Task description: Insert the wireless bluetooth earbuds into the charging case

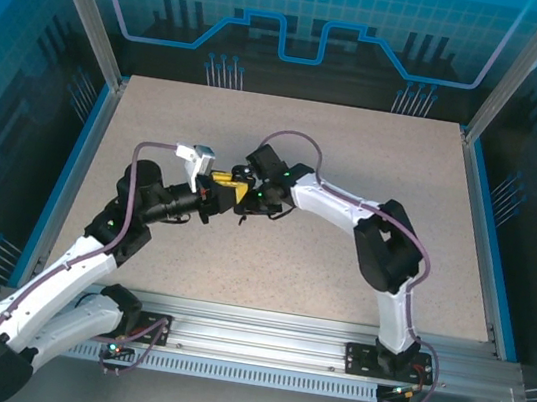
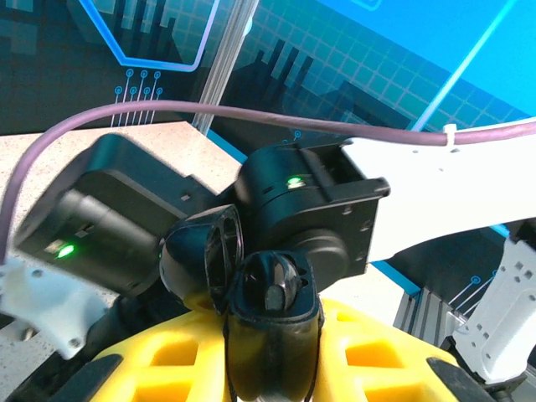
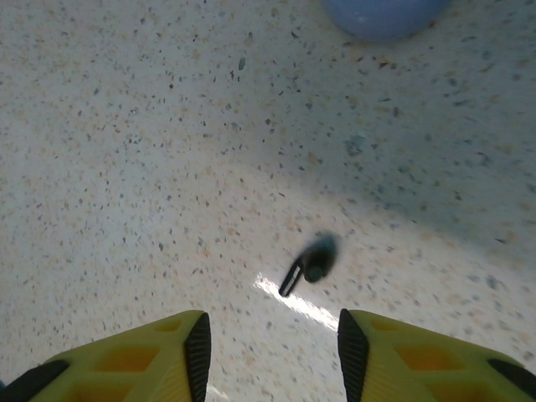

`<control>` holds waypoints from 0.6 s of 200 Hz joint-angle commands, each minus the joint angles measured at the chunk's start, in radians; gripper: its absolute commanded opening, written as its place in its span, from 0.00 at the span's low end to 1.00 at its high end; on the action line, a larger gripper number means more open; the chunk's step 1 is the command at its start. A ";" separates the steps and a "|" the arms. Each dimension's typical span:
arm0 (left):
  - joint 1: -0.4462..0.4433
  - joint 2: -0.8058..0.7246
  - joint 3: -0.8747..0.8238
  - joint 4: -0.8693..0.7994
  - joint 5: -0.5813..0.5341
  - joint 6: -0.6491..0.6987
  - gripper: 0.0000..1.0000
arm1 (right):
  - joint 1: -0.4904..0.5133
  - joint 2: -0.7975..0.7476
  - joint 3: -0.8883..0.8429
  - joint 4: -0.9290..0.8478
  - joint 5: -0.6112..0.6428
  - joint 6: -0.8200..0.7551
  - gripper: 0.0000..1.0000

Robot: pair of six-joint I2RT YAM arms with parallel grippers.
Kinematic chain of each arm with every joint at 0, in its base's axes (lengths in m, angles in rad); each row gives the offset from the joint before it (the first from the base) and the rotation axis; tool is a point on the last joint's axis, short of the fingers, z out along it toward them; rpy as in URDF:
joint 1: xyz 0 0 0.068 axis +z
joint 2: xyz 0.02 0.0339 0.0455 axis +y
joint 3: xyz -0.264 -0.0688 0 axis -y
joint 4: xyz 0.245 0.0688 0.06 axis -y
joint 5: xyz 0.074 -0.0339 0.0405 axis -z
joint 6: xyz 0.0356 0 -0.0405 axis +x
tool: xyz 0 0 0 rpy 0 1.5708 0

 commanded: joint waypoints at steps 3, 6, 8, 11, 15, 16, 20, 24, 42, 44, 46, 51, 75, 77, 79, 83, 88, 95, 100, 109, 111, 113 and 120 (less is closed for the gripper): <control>0.012 -0.017 -0.014 0.004 -0.021 -0.019 0.04 | 0.028 0.074 0.100 -0.109 0.054 0.075 0.45; 0.012 -0.017 -0.014 0.004 -0.020 -0.019 0.04 | 0.030 0.080 0.107 -0.115 0.060 0.078 0.44; 0.012 -0.018 -0.014 0.004 -0.021 -0.020 0.04 | 0.032 0.084 0.112 -0.120 0.064 0.081 0.44; 0.012 -0.018 -0.014 0.004 -0.019 -0.021 0.04 | 0.033 0.091 0.118 -0.125 0.068 0.085 0.44; 0.012 -0.018 -0.013 0.004 -0.018 -0.021 0.04 | 0.034 0.097 0.125 -0.131 0.076 0.089 0.43; 0.012 -0.019 -0.014 0.004 -0.017 -0.021 0.04 | 0.034 0.098 0.127 -0.133 0.077 0.090 0.43; 0.012 -0.018 -0.014 0.004 -0.018 -0.021 0.04 | 0.036 0.104 0.134 -0.142 0.085 0.095 0.43; 0.012 -0.020 -0.014 0.005 -0.017 -0.021 0.05 | 0.038 0.111 0.143 -0.151 0.094 0.098 0.43; 0.012 -0.021 -0.013 -0.001 -0.020 -0.016 0.04 | 0.042 0.136 0.170 -0.185 0.119 0.110 0.42; 0.012 -0.021 -0.013 -0.001 -0.020 -0.016 0.04 | 0.043 0.138 0.173 -0.188 0.120 0.112 0.42; 0.012 -0.022 -0.013 -0.001 -0.021 -0.015 0.04 | 0.043 0.141 0.175 -0.190 0.122 0.113 0.42; 0.012 -0.023 -0.013 -0.001 -0.022 -0.015 0.04 | 0.043 0.146 0.180 -0.195 0.126 0.115 0.41; 0.012 -0.024 -0.016 -0.002 -0.020 -0.016 0.04 | 0.045 0.172 0.201 -0.209 0.129 0.117 0.41; 0.012 -0.024 -0.016 -0.003 -0.020 -0.015 0.04 | 0.045 0.174 0.204 -0.210 0.128 0.116 0.41; 0.012 -0.024 -0.016 -0.002 -0.020 -0.015 0.04 | 0.045 0.177 0.206 -0.210 0.127 0.117 0.41; 0.012 -0.026 -0.016 -0.001 -0.020 -0.014 0.04 | 0.044 0.181 0.211 -0.214 0.127 0.118 0.41; 0.012 -0.026 -0.016 -0.003 -0.021 -0.015 0.04 | 0.044 0.188 0.217 -0.219 0.125 0.118 0.41; 0.012 -0.028 -0.018 -0.002 -0.022 -0.014 0.04 | 0.046 0.197 0.227 -0.225 0.126 0.118 0.41; 0.012 -0.027 -0.019 -0.001 -0.022 -0.016 0.05 | 0.048 0.203 0.233 -0.231 0.131 0.121 0.41; 0.012 -0.029 -0.020 -0.001 -0.023 -0.014 0.05 | 0.048 0.208 0.238 -0.235 0.135 0.125 0.40; 0.012 -0.029 -0.020 0.000 -0.023 -0.016 0.05 | 0.048 0.210 0.239 -0.236 0.136 0.127 0.40; 0.012 -0.029 -0.021 0.000 -0.023 -0.017 0.05 | 0.048 0.211 0.240 -0.235 0.137 0.128 0.40; 0.012 -0.029 -0.022 0.001 -0.023 -0.016 0.05 | 0.047 0.216 0.241 -0.237 0.137 0.131 0.39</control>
